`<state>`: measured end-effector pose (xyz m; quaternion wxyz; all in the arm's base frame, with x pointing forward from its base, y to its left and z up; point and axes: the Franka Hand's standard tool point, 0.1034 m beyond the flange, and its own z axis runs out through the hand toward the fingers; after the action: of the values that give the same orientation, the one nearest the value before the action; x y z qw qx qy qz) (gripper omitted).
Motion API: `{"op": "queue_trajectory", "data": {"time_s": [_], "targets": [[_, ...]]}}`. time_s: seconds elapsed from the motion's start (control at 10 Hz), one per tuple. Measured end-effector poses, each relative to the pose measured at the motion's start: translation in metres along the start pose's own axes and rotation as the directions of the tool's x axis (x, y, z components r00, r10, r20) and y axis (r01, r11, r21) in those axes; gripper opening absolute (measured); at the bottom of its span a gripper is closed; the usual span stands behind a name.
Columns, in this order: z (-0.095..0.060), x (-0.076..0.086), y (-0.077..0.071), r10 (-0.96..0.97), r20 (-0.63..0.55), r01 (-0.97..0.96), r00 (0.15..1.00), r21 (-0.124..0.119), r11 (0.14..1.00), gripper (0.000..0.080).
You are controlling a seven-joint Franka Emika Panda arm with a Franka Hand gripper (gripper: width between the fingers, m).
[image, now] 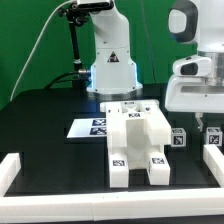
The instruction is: Assemble chair
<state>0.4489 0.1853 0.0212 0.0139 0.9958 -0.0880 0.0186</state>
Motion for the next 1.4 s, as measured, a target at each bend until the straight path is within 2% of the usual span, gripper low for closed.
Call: {"op": "queue_trajectory", "data": {"time_s": [0.1, 0.2, 0.3, 0.4, 0.6, 0.7, 0.9, 1.2, 1.4], "targets": [[-0.003, 0.0, 0.002, -0.01, 0.013, 0.01, 1.0, -0.008, 1.0, 0.0281], [-0.027, 0.007, 0.006, -0.027, 0.042, 0.027, 0.999, -0.011, 1.0, 0.0281], [-0.058, 0.017, 0.012, -0.031, 0.039, 0.031, 0.999, 0.006, 0.999, 0.0281], [-0.079, 0.021, 0.019, -0.043, 0.052, 0.042, 0.998, 0.012, 0.999, 0.0281], [-0.133, 0.039, 0.043, -0.053, 0.053, 0.051, 0.997, 0.034, 0.998, 0.0281], [-0.143, 0.047, 0.05, -0.051, 0.034, 0.05, 0.998, 0.045, 0.998, 0.0281], [-0.139, 0.045, 0.049, -0.054, 0.04, 0.052, 0.998, 0.04, 0.998, 0.0281], [-0.14, 0.046, 0.053, -0.085, 0.041, 0.083, 0.996, 0.044, 0.996, 0.0281], [-0.164, 0.066, 0.087, -0.184, 0.037, 0.181, 0.982, 0.075, 0.981, 0.0281]]}}
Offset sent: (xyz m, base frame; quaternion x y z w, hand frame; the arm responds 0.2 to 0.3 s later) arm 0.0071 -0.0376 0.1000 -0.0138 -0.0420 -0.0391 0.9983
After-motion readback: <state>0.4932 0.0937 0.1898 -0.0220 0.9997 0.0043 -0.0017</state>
